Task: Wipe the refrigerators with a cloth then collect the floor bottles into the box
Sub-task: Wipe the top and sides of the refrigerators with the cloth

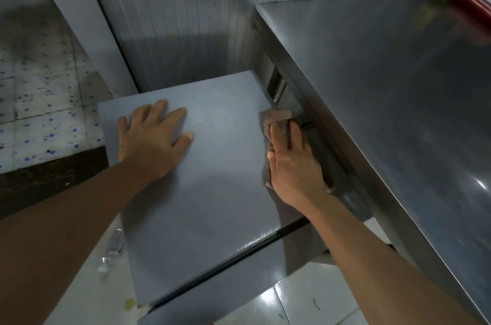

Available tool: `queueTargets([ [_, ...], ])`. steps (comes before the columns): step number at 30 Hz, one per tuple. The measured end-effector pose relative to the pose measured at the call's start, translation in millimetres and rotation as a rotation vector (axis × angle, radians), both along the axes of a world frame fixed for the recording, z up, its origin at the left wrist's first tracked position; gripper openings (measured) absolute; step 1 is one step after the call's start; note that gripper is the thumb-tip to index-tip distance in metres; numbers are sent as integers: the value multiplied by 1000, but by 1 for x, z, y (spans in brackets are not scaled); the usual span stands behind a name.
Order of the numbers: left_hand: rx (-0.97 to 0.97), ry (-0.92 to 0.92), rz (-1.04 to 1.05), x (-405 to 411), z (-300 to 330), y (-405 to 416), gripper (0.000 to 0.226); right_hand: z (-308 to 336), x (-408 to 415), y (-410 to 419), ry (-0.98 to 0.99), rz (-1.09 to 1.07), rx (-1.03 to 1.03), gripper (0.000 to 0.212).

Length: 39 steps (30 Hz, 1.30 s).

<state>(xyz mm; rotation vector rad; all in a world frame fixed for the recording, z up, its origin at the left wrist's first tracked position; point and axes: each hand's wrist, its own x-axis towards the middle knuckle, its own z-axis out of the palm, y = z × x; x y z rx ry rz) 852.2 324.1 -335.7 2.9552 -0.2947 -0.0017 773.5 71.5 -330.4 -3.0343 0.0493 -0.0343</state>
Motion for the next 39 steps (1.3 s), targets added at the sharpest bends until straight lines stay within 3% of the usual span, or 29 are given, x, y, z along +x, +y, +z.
queueTargets([
  [8,-14,-34,-4,0,2,2,60,-11,92,15,-33,141,-52,59],
  [17,-103,-91,-9,-1,-3,3,56,-11,174,23,-29,216,37,48],
  [21,-172,-29,-56,-3,0,13,56,-6,172,30,-20,236,23,48],
  [24,-193,27,-85,-9,8,28,50,-3,160,69,-62,378,-13,50],
  [28,-255,-66,18,-41,26,53,29,-5,140,146,-51,514,0,50],
  [32,-307,-55,205,-65,37,85,26,-9,131,204,0,641,46,53],
  [39,-283,-25,216,-94,41,107,34,-4,101,209,-25,850,-43,43],
])
